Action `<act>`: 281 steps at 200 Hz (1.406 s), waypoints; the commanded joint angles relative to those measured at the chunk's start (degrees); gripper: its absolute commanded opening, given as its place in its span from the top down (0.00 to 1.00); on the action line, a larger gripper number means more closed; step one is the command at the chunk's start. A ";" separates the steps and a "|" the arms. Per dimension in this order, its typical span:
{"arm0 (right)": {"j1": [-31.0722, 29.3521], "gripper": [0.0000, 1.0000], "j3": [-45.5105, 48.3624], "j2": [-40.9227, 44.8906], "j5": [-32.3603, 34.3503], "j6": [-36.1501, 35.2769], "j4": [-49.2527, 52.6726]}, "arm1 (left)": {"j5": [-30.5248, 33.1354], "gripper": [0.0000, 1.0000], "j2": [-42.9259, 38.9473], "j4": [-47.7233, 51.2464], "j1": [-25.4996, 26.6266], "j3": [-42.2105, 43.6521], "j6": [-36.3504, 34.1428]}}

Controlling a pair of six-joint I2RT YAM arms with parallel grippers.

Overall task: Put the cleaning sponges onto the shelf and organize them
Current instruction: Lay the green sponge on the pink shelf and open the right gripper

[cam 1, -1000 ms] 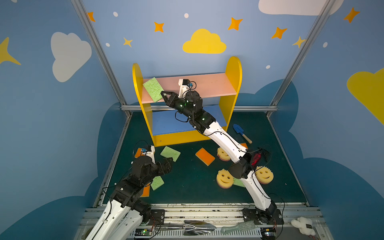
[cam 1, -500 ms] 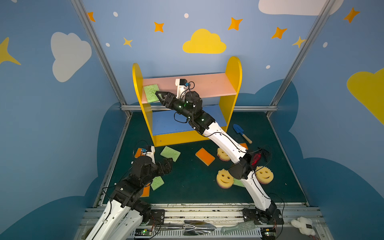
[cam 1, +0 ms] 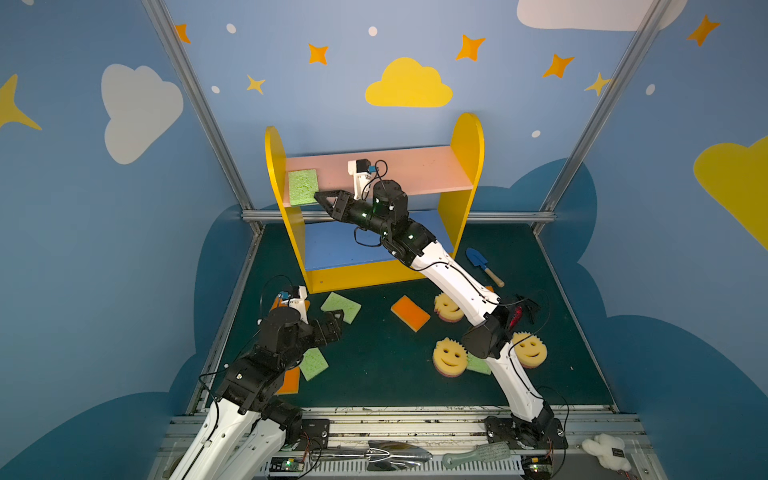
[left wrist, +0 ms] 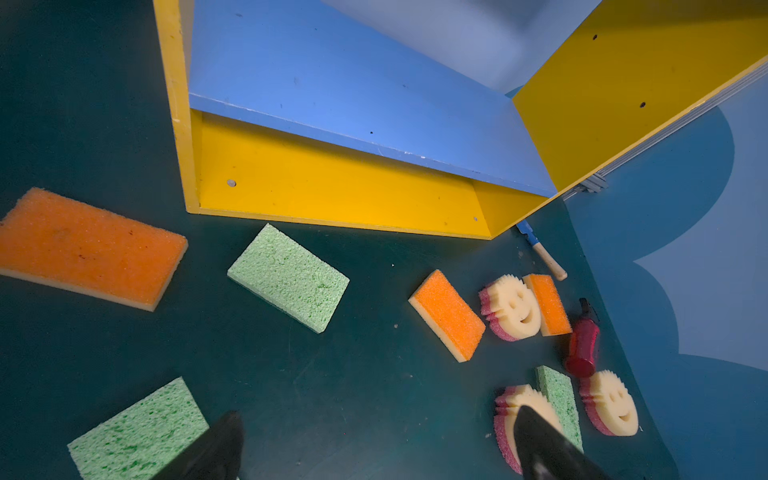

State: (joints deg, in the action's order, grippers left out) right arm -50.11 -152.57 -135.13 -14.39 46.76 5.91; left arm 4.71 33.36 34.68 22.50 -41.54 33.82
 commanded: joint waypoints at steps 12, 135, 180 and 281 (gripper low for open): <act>1.30 0.81 -2.38 -2.23 -2.28 2.73 -1.47 | 0.56 0.00 -0.33 1.09 -0.38 -1.46 -0.86; 4.85 0.71 12.97 10.84 -10.04 -1.02 -2.71 | -1.44 0.48 13.07 -3.91 -4.05 -21.56 -7.99; 9.02 0.59 29.79 22.70 -13.95 -3.59 -5.44 | 4.21 0.24 20.32 -5.49 -4.14 -32.03 -12.57; 17.24 0.85 56.80 40.72 -18.89 -3.51 -13.20 | 8.38 0.97 32.06 -6.27 -5.39 -42.73 -14.39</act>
State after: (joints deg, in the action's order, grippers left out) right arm -33.95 -98.72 -98.26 -31.40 43.68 -3.97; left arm 10.41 64.49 29.47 18.06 -81.93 19.94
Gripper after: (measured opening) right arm 0.155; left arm 0.252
